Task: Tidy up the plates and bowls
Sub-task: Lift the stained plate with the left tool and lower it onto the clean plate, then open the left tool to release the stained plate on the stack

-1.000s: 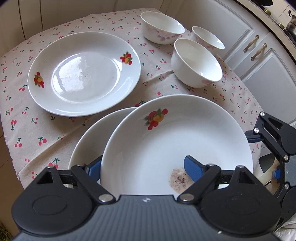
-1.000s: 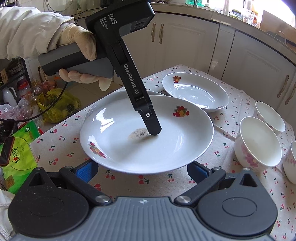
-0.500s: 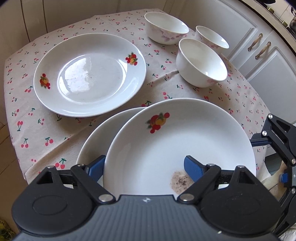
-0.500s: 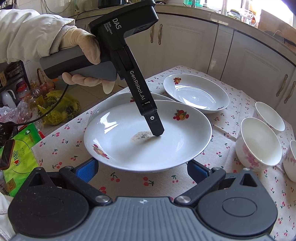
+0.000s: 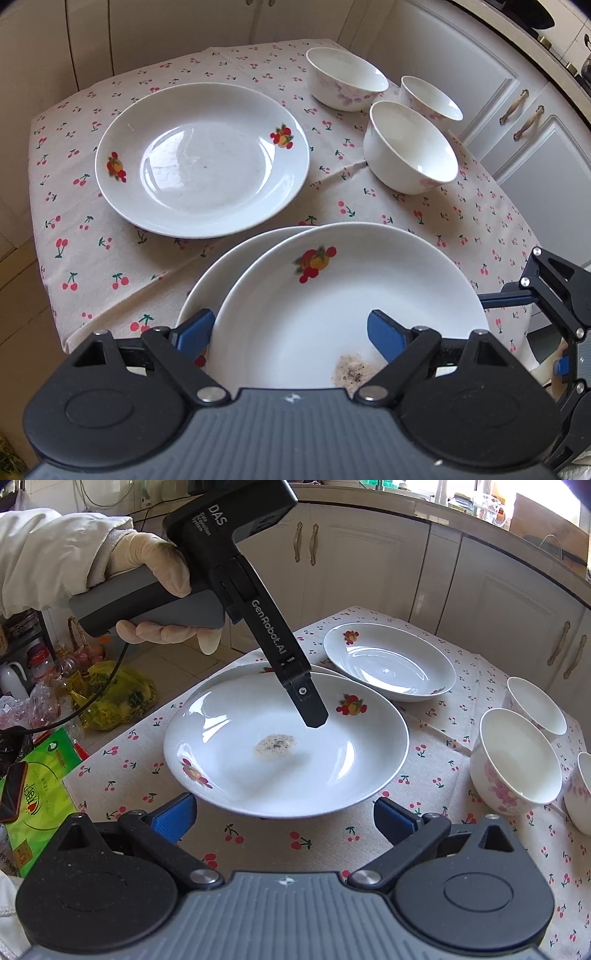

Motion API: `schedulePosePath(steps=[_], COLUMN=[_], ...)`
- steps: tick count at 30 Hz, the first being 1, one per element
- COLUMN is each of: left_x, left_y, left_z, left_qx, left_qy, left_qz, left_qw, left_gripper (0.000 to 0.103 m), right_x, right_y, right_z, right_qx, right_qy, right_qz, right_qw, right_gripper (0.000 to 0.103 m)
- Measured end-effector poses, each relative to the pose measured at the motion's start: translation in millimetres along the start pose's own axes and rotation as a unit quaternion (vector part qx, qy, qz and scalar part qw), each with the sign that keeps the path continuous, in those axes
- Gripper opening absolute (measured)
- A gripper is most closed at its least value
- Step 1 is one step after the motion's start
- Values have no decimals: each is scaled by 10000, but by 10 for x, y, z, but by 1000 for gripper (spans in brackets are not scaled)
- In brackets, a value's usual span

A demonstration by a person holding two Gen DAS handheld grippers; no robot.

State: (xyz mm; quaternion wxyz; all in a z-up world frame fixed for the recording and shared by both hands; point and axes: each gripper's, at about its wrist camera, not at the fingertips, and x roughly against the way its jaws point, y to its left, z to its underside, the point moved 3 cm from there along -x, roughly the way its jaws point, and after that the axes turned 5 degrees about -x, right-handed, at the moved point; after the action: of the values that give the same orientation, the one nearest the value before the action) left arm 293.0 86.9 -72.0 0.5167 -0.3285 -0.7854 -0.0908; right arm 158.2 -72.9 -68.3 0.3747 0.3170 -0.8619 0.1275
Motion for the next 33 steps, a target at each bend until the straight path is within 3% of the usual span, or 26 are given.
schedulePosePath(steps=[25, 33], left_x=[242, 497], left_y=[-79, -297], left_z=[92, 202], left_qx=[-111, -192], left_qy=[-587, -1292], left_qz=[-361, -597], left_qw=[9976, 9896], left_gripper=[90, 90], right_x=[242, 434], right_y=[-163, -261], right_z=[54, 56], right_qx=[-114, -332], right_qy=[-207, -487], right_qz=[592, 755], right_qw=[9980, 9954], right_gripper=[103, 103])
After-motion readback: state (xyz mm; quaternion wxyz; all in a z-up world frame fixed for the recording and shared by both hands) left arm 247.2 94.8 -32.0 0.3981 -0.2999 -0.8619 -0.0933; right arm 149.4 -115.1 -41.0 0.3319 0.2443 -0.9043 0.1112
